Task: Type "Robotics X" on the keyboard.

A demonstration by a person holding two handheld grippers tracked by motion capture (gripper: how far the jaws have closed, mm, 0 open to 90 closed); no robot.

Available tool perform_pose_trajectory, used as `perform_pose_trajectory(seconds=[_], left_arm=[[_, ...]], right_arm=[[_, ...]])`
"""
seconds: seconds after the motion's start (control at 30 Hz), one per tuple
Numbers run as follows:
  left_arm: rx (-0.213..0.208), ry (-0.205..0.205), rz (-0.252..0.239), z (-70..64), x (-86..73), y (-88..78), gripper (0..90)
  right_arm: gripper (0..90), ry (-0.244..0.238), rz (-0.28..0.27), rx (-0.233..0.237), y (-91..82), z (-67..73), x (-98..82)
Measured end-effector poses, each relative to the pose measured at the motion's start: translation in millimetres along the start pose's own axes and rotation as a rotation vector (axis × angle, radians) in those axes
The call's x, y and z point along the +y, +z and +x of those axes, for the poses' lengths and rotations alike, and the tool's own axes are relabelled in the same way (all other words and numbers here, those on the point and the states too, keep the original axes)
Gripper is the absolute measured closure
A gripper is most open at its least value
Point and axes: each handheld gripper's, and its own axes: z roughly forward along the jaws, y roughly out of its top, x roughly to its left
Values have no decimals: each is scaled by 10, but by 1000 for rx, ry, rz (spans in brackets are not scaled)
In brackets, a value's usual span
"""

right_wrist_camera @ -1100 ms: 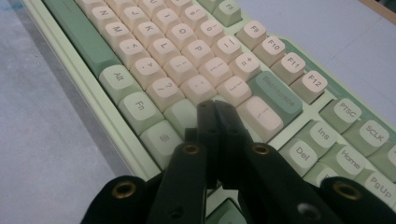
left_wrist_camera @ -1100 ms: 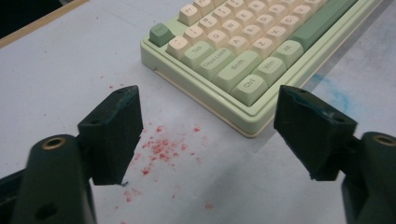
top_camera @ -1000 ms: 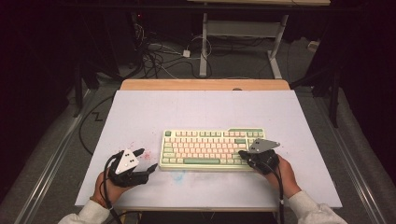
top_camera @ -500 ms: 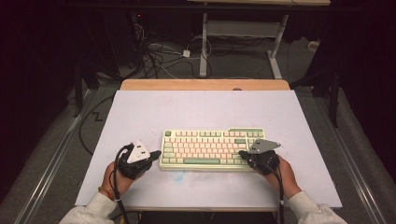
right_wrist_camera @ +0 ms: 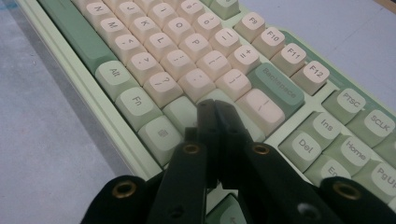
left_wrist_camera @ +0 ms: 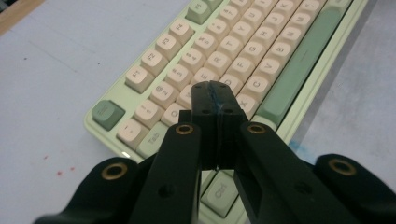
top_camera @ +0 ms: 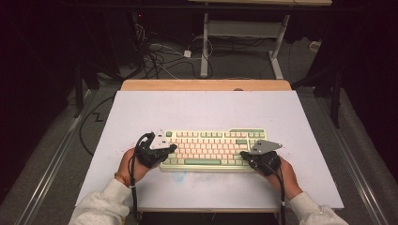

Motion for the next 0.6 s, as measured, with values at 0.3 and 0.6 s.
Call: perform_pose_trajectory(seconds=[0.3,0.6], left_arm=[[-35,18,45,-5,164,153,875],[-53,32,71,4,287,292,873]], right_arm=[[900,1,-6,-1,1,3,-6],[900,3,-7,-3,0,4,-9]])
